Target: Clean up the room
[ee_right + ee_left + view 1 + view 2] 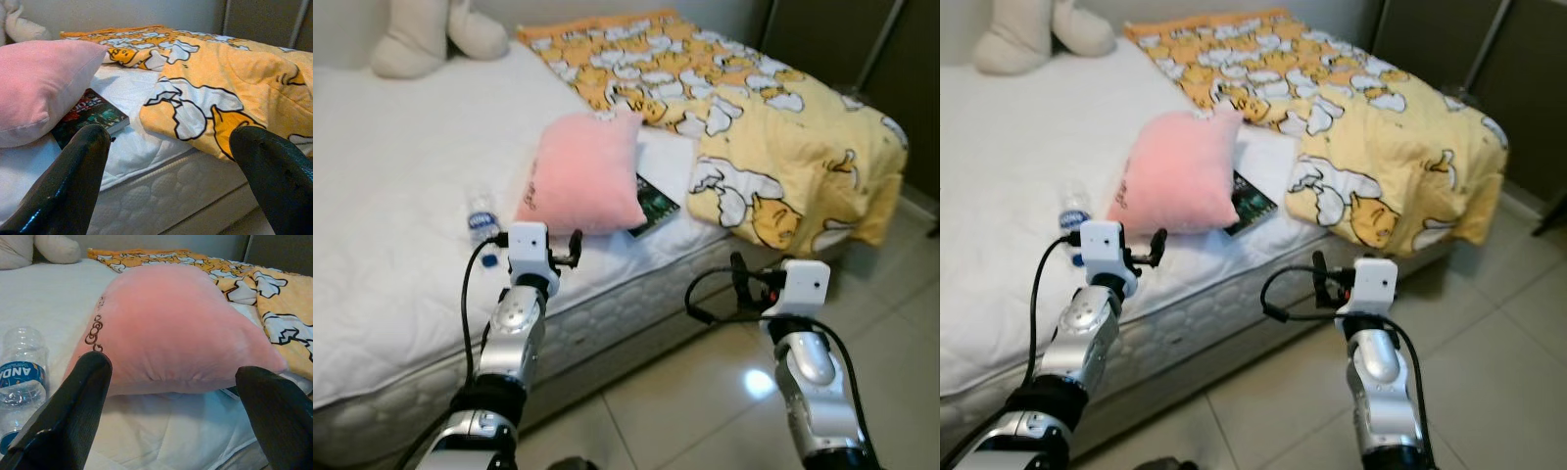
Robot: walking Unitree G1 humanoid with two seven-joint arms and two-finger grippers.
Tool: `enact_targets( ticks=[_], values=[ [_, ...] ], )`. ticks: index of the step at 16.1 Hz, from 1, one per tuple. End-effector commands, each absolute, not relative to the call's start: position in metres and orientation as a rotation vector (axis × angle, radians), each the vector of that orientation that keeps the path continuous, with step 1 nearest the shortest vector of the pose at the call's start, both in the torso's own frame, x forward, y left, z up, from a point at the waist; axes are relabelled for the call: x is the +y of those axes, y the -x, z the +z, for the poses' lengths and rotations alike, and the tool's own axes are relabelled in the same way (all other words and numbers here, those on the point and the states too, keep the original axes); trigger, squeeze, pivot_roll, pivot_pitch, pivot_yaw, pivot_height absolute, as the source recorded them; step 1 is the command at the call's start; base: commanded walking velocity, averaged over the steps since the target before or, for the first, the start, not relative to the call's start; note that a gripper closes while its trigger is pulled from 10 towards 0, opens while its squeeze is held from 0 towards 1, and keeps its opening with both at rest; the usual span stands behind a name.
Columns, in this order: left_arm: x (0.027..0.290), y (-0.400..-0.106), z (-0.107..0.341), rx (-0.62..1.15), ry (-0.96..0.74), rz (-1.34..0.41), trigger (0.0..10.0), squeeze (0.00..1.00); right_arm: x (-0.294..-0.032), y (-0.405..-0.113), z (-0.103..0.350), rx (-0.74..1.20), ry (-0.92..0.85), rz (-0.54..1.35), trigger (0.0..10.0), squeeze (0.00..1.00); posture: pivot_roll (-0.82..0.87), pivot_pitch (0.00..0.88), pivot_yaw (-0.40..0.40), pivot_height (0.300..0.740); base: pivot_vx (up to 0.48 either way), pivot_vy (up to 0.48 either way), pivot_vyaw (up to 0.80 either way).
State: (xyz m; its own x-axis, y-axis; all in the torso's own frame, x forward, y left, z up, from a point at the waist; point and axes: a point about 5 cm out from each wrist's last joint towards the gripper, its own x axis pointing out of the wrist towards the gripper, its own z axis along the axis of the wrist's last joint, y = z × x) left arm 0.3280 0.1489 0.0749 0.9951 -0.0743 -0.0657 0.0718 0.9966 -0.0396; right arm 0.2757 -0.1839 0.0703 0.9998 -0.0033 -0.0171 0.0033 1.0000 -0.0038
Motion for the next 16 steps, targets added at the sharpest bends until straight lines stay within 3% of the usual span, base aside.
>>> enact_targets(
  ticks=[1,7,12,16],
  values=[
    [0.145,-0.331,0.08,0.05,0.041,-0.092,10.0,0.0,-0.186,-0.281,0.078,-0.006,0.003,0.001,10.0,0.24,-0.14,0.0,0.018,0.74,0.0,0.0,0.51],
    [0.146,-0.327,0.078,0.053,0.02,-0.109,10.0,0.0,-0.178,-0.279,0.074,0.007,-0.011,0.016,10.0,0.25,-0.11,0.0,0.022,0.74,0.0,0.0,0.51],
    [0.143,-0.329,0.08,0.052,0.02,-0.111,10.0,0.0,-0.171,-0.281,0.073,0.01,0.0,0.045,10.0,0.27,-0.11,0.0,0.015,0.74,0.0,-0.463,0.51],
    [0.144,-0.33,0.078,0.069,0.061,-0.076,10.0,0.0,-0.177,-0.282,0.075,0.003,0.008,0.037,10.0,0.28,-0.12,0.0,0.012,0.74,0.0,0.0,0.51]
  ],
)
